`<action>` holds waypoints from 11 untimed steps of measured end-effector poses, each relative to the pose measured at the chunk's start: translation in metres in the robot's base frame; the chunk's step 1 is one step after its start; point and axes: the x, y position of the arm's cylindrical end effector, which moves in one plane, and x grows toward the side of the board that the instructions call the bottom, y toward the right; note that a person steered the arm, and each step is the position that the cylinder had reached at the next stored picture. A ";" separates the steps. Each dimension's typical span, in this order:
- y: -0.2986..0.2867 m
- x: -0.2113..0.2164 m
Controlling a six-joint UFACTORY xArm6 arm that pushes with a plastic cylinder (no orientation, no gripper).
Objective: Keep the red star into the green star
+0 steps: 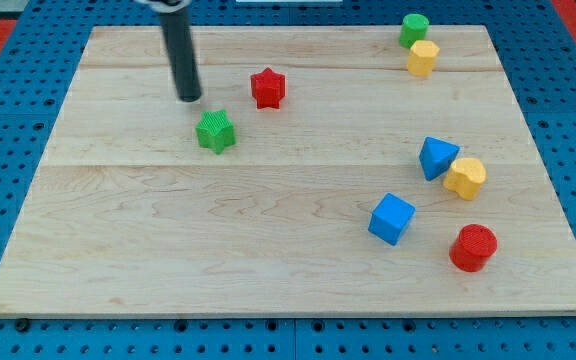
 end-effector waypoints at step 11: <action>0.116 0.007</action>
